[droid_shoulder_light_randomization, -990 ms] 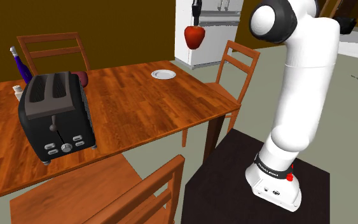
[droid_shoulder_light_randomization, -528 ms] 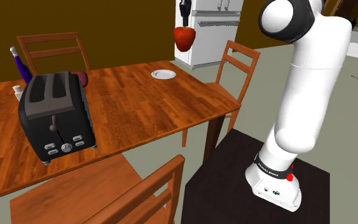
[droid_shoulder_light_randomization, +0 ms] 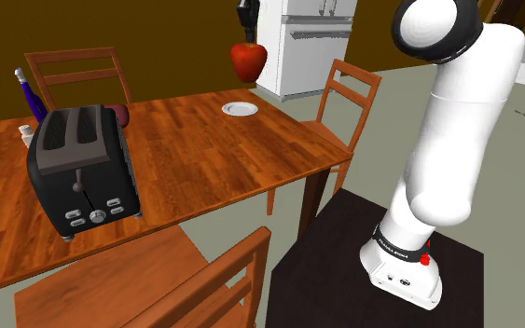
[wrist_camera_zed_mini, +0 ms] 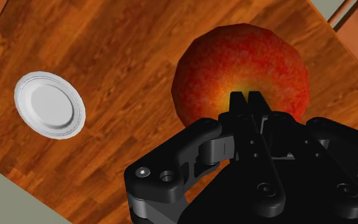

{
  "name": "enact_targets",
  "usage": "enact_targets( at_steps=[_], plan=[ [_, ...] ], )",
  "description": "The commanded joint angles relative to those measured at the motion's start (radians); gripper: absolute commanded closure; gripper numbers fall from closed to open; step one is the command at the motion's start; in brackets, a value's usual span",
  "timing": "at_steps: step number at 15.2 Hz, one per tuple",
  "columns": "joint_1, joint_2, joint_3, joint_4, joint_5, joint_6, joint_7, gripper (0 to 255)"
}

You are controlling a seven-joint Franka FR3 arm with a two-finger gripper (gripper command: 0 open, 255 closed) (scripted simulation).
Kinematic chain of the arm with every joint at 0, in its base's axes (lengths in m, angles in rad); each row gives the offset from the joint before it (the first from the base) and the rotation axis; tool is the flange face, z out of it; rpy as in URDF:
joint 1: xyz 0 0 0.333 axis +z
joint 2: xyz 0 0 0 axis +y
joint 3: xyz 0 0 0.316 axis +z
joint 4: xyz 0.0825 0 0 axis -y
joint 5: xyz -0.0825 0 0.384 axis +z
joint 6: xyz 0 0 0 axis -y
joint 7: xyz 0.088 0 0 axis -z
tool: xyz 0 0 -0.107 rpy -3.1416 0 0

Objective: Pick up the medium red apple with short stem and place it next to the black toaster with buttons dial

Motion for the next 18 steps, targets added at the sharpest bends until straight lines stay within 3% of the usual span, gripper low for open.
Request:
enact_targets(
  at_steps=[1, 10, 13, 16, 18],
  plan=[
    [0.027, 0.007, 0.019, 0.014, -0.002, -0.011, 0.046, 255],
    [0.157, 0.124, 0.1, 0.188, -0.007, -0.084, 0.253, 255],
    [0.204, 0.208, 0.121, 0.319, -0.01, -0.136, 0.315, 255],
    [0.244, 0.337, 0.132, 0.533, -0.014, -0.225, 0.36, 255],
    [0.245, 0.245, 0.135, 0.346, -0.013, -0.13, 0.368, 255]
  ],
)
